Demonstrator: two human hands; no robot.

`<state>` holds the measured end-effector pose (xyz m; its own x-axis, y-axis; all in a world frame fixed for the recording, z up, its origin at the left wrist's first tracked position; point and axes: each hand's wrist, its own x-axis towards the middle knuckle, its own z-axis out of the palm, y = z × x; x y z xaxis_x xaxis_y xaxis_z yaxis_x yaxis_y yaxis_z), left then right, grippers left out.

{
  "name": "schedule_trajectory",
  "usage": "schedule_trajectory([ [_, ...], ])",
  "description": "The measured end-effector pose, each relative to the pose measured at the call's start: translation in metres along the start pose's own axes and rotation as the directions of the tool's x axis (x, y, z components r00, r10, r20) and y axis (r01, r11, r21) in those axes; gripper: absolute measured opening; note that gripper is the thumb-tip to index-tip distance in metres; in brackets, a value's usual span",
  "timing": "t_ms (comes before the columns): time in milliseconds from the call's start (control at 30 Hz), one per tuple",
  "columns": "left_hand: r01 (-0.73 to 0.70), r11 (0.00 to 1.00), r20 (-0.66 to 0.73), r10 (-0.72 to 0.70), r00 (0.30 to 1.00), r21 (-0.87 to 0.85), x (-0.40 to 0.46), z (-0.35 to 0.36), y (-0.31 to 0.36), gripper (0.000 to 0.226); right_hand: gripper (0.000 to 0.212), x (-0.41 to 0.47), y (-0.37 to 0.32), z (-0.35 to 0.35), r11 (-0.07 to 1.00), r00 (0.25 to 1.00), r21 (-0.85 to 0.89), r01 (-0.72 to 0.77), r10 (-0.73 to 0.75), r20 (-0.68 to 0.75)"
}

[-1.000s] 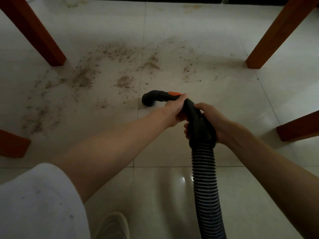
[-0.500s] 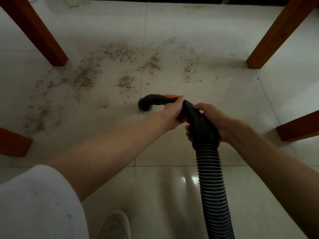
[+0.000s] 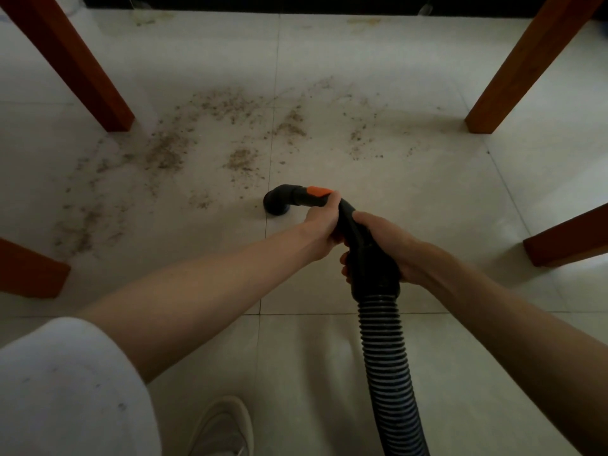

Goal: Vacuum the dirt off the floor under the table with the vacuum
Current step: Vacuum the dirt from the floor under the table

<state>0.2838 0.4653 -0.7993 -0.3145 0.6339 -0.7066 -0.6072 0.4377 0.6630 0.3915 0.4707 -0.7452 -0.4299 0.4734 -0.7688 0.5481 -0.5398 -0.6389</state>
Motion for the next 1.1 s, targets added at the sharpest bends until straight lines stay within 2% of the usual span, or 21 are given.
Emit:
schedule_trajectory([
  [400,0.056,0.998,0.027,-0.057,0.998,0.027,-0.019,-0.016,-0.015,0.058,0.05,-0.007,0.024,0.02,0.994,0.997,-0.083,0.077,-0.078,-0.005],
  [733,0.107,0.994,0.103,-0.106,0.989,-0.002,-0.025,-0.03,-0.01,0.049,0.05,-0.003,0.024,0.025,0.992,0.997,-0.098,0.078,-0.076,0.024],
  [1100,0.033,0.999,0.036,-0.034,0.999,0.02,0.0,-0.041,0.007,0.053,0.054,0.027,0.014,0.049,0.99,0.989,-0.082,0.118,-0.124,-0.08],
])
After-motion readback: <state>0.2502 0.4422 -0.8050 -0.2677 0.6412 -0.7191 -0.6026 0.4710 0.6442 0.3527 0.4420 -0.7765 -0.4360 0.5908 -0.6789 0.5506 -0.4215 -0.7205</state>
